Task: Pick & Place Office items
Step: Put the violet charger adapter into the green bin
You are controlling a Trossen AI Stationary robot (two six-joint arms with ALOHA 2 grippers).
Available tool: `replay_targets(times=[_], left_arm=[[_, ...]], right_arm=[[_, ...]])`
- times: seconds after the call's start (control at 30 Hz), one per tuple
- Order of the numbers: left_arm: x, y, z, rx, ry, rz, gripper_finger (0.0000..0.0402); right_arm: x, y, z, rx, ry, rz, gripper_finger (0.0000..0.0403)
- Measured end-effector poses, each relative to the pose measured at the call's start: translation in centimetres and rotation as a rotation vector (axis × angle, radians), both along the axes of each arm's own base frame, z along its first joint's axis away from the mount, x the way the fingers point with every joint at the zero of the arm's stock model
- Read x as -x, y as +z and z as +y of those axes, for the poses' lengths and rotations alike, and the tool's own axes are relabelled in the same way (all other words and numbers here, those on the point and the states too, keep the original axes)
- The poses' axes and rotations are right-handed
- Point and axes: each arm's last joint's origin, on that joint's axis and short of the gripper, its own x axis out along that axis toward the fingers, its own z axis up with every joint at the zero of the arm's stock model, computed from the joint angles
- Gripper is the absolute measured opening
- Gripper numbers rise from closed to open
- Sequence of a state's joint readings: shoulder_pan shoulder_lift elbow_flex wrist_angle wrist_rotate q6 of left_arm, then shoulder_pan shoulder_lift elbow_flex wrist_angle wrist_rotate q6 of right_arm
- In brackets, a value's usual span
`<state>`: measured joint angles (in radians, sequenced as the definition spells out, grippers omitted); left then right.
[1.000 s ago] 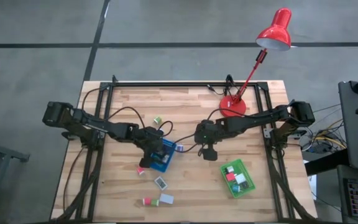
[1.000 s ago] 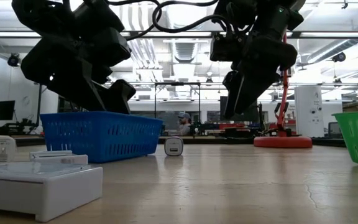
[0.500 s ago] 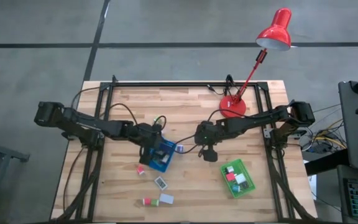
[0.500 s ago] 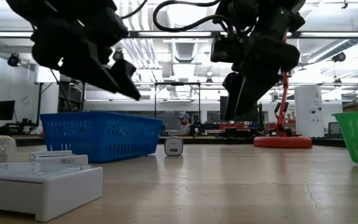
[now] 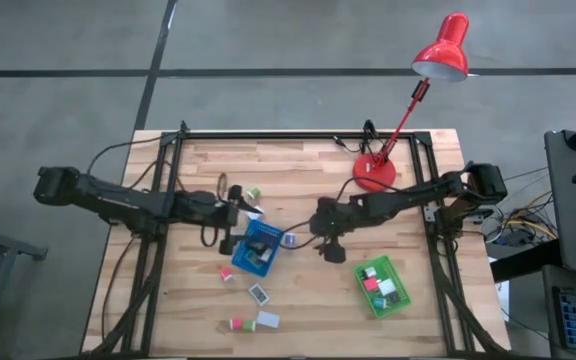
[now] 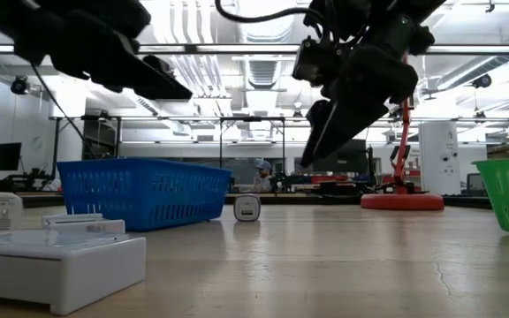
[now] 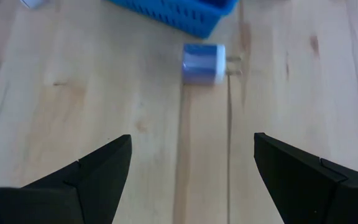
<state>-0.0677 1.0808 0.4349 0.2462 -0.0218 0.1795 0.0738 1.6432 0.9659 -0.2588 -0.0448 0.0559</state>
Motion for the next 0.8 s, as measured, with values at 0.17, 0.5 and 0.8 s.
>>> replay_targets(times=[0.17,0.5,0.8], left_arm=[[1.8,-0.6,0.3,-0.015,0.062,-0.110,0.0326],[4.1,-1.5,0.6,-0.020,0.109,-0.226,0.0326],[4.5,-1.6,0.7,-0.048,0.130,-0.244,0.0326]], right_arm=[[-0.2,-0.5,0.6,-0.011,0.022,-0.098,0.0326],[-0.1,-2.2,0.9,-0.046,0.004,-0.187,0.0326],[-1.7,-4.9,1.2,-0.049,0.004,-0.202,0.0326]])
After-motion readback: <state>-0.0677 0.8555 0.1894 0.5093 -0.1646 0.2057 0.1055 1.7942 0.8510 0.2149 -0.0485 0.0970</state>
